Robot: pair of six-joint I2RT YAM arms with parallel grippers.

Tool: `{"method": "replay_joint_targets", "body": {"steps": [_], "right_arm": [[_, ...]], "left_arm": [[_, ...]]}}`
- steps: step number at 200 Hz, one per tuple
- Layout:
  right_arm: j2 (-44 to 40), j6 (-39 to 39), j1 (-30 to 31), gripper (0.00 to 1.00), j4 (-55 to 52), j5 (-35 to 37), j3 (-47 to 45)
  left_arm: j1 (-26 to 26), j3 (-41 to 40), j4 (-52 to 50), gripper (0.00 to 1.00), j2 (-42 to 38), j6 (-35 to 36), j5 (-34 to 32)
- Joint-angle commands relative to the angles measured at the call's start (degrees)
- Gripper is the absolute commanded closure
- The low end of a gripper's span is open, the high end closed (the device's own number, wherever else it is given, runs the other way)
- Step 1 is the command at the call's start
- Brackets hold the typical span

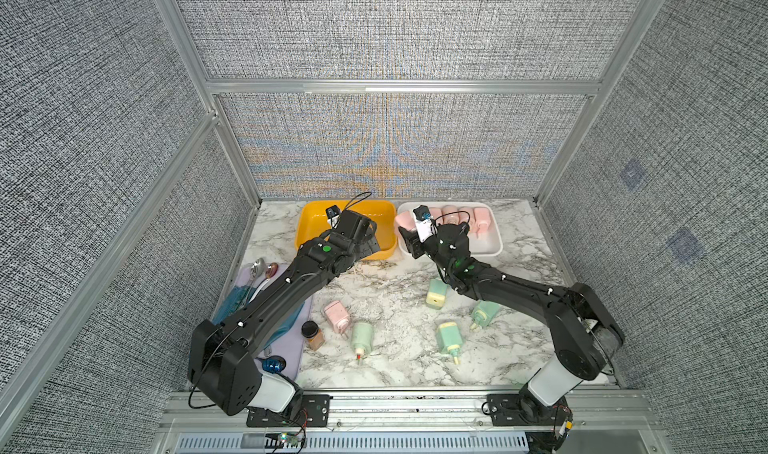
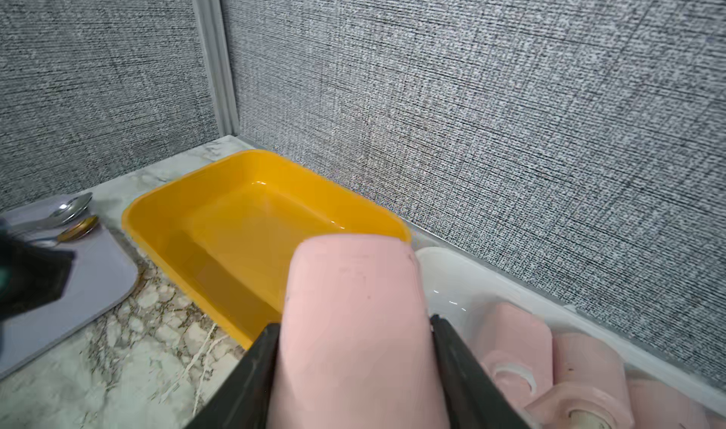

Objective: Place the pencil sharpeners by color into the storage box
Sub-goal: Place the pencil sharpener in the storage box.

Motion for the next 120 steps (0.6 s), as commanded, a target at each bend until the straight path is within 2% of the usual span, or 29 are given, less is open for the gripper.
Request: {"method": "replay_joint_targets", "body": {"steps": [1,40,120], "right_arm": [[1.70,2.32,-1.12,1.00,-0.37,3.14,1.98],[5.02,3.93,-2.75,1.00,-0.57,8.21,5.53],[13.77,3.17,-4.38,1.00,2.40,11.34,12.09]], "left_arm": [[0.20,-0.92,3.50,0.00,-0.14,6.90,2.28],[0.39,-0.46,6.13,0.00,2.95,9.89,4.45],[1.61,11.72,4.35,0.00,17.99,13.73,11.91]]}}
